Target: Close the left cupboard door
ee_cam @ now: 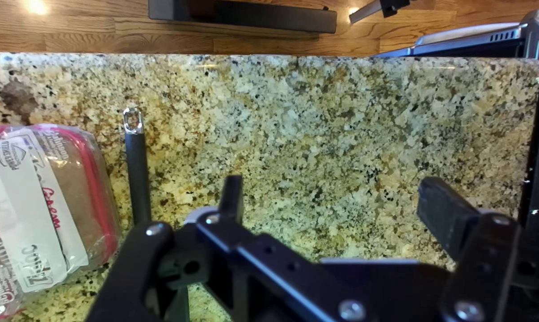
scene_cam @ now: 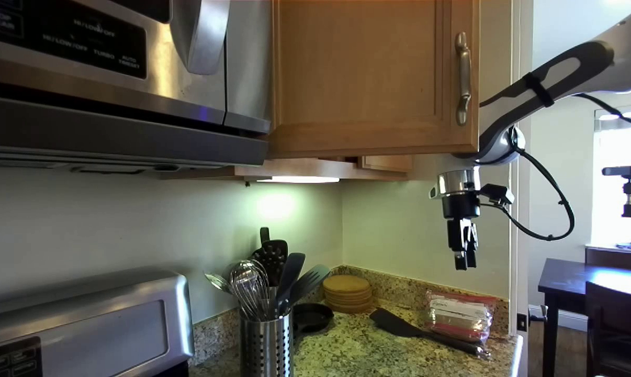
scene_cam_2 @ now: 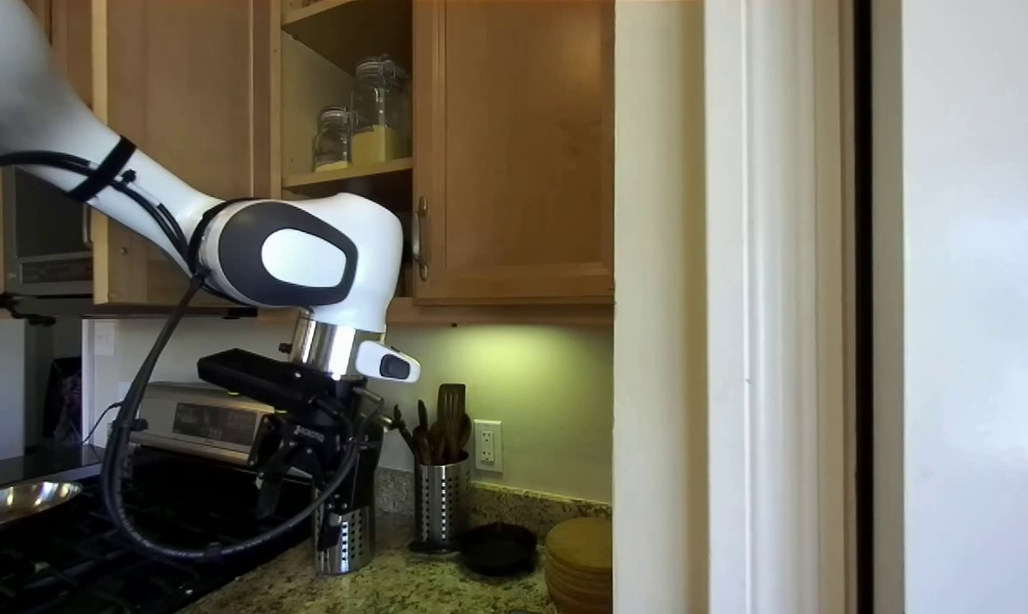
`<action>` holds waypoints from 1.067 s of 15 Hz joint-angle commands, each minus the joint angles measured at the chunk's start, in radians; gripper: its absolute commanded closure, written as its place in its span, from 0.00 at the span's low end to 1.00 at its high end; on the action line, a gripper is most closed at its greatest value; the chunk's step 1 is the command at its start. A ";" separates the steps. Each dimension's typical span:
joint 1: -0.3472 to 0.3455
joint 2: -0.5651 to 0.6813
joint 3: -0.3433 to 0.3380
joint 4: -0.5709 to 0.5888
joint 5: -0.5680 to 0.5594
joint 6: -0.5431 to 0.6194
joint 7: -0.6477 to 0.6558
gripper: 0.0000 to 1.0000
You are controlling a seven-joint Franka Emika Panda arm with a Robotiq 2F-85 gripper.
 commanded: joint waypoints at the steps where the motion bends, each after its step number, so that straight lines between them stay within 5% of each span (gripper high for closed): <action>1: -0.039 -0.066 0.030 -0.040 -0.020 0.029 0.040 0.00; 12: -0.069 -0.299 0.041 -0.115 -0.025 0.046 0.041 0.00; 16: -0.052 -0.278 0.029 -0.084 -0.015 0.018 0.026 0.00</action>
